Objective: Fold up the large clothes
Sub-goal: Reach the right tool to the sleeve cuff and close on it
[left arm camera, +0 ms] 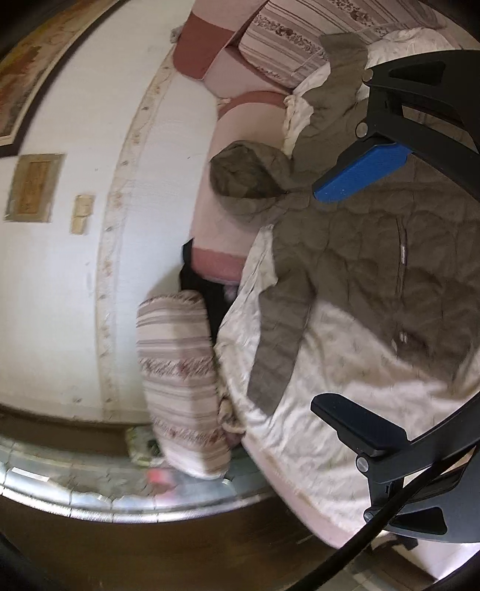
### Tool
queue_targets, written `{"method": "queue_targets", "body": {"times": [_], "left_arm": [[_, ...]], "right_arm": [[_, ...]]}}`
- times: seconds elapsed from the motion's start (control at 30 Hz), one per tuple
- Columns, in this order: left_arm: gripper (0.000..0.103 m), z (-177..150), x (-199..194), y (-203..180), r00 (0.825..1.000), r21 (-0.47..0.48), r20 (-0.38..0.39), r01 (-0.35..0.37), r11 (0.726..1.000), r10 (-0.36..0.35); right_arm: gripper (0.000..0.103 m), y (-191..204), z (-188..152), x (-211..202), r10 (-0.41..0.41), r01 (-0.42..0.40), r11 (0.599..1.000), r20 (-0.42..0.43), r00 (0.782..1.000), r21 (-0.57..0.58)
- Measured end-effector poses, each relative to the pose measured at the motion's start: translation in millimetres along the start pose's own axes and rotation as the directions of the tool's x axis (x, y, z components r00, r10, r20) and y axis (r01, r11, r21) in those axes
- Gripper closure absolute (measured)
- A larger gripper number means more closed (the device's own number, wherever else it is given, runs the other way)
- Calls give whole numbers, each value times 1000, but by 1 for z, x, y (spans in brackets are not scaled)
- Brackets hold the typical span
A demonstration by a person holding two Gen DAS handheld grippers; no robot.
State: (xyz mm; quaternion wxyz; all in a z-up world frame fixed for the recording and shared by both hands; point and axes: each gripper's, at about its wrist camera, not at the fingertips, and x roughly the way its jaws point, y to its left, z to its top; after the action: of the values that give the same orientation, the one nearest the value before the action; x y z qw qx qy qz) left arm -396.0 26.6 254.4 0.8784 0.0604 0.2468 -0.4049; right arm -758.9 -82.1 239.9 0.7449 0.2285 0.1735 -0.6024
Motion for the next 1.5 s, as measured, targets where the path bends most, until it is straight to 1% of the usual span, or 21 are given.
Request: {"method": "queue_targets", "body": {"times": [0.1,0.23,0.27,0.37,0.47,0.5,0.57,0.6,0.63,0.7,0.73,0.83,0.93,0.97,1.03,1.1,1.17,1.3,1.43,1.47,1.5], "left_arm": [[0,6,32,-30,999,-6,-28,32,999,-32],[0,6,83,-74,996,-20,-54,64,998,-65],[0,3,97,-84,997,-17,-48,62,998,-63],[0,-24,150,-112,999,58,-28,46,997,-44],[0,-65,202,-116,999,133,-39,-30,991,36],[0,-72,224,-116,994,152,-95,-47,987,62],[0,-73,245,-112,985,132,-170,-21,991,43],[0,-74,252,-109,986,104,-164,-20,994,37],[0,-74,259,-107,987,83,-149,-43,996,55],[0,-74,269,-105,985,87,-161,-52,995,66],[0,-72,275,-106,983,94,-171,-49,994,65],[0,-71,287,-106,982,116,-172,-57,992,77],[0,-69,293,-103,980,116,-184,-61,991,82],[0,-70,295,-103,979,113,-188,-62,992,83],[0,-68,296,-101,978,104,-190,-69,992,88],[0,-68,300,-99,977,105,-188,-80,991,99],[0,-70,302,-100,975,114,-193,-86,990,107],[0,-73,305,-103,974,137,-192,-92,986,118],[0,-76,307,-107,975,160,-181,-101,982,129],[0,-77,308,-108,975,165,-181,-102,981,132],[0,-77,309,-109,974,171,-181,-104,980,135]], "right_arm": [[0,-9,4,26,0,2,999,-45,999,38],[0,-28,12,60,-30,38,996,-98,995,86],[0,-35,14,69,-35,47,993,-112,993,105],[0,-54,16,92,-47,73,985,-161,986,154],[0,-77,19,123,-63,105,977,-218,974,188],[0,-83,20,132,-77,122,974,-226,971,190],[0,-103,24,155,-93,145,968,-240,966,207],[0,-115,26,167,-91,146,964,-242,966,223],[1,-129,29,183,-87,150,959,-252,964,242],[8,-153,33,211,-80,160,943,-268,960,292],[16,-166,36,226,-86,173,933,-272,959,315],[24,-193,46,265,-120,217,913,-280,953,347],[31,-209,59,302,-189,276,908,-281,941,314],[38,-215,62,315,-199,288,907,-289,936,309],[44,-228,66,337,-200,295,902,-301,933,316],[44,-237,67,352,-212,309,899,-307,928,311],[44,-245,66,365,-243,342,890,-322,915,301],[44,-260,63,385,-252,360,881,-339,906,307],[44,-269,65,401,-240,346,887,-336,911,307],[45,-270,66,406,-253,358,886,-341,905,293],[50,-272,67,410,-256,360,888,-345,903,285]]}}
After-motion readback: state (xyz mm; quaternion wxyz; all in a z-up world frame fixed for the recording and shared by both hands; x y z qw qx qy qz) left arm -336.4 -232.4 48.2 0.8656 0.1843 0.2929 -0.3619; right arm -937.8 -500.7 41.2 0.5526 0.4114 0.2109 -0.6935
